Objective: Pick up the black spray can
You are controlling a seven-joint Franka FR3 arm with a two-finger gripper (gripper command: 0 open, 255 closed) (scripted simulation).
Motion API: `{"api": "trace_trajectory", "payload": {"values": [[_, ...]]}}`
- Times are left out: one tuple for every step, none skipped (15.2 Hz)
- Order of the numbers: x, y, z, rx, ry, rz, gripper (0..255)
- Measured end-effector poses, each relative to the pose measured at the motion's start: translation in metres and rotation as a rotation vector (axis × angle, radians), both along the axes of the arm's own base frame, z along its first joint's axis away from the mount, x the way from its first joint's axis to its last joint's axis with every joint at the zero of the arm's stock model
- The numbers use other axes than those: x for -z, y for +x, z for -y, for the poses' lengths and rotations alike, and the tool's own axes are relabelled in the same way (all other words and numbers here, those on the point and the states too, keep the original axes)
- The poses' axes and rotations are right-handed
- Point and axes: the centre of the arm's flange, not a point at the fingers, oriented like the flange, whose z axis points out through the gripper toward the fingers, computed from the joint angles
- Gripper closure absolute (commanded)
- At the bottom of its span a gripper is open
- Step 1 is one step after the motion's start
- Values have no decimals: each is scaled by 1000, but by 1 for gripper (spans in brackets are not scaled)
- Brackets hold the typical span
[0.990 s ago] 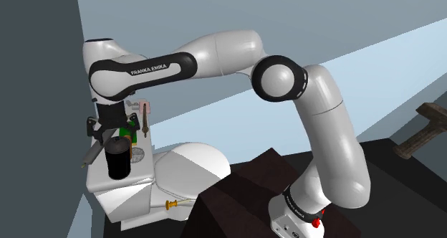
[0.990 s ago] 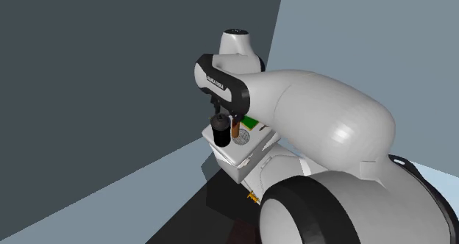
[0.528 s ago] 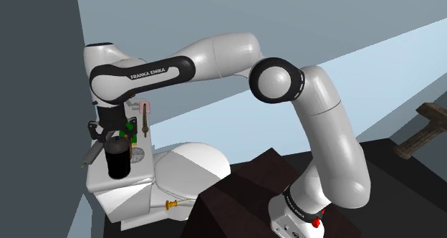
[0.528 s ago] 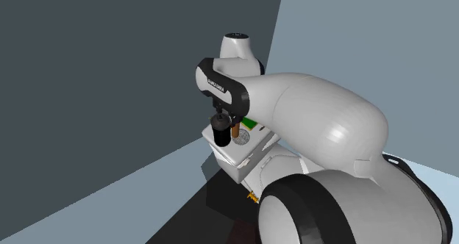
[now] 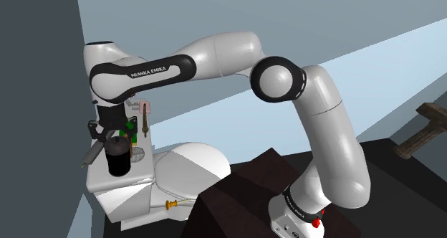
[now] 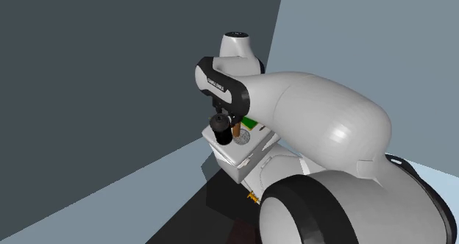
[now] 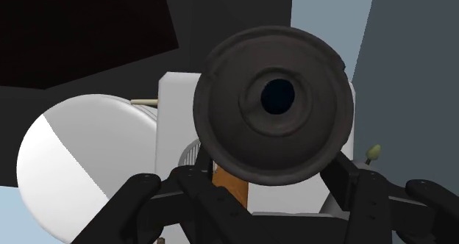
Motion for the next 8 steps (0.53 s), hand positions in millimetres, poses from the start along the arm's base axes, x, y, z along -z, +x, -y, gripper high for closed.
{"api": "trace_trajectory", "payload": {"values": [[-4, 0, 0, 0, 0, -1, 255], [-9, 1, 0, 0, -1, -1, 255], [-14, 1, 0, 0, -1, -1, 255], [-19, 0, 0, 0, -1, -1, 255], [-25, -1, -1, 0, -1, -1, 255], [-30, 0, 0, 0, 0, -1, 255], [-36, -1, 0, 0, -1, -1, 255], [-41, 0, 0, 0, 0, -1, 255]]}}
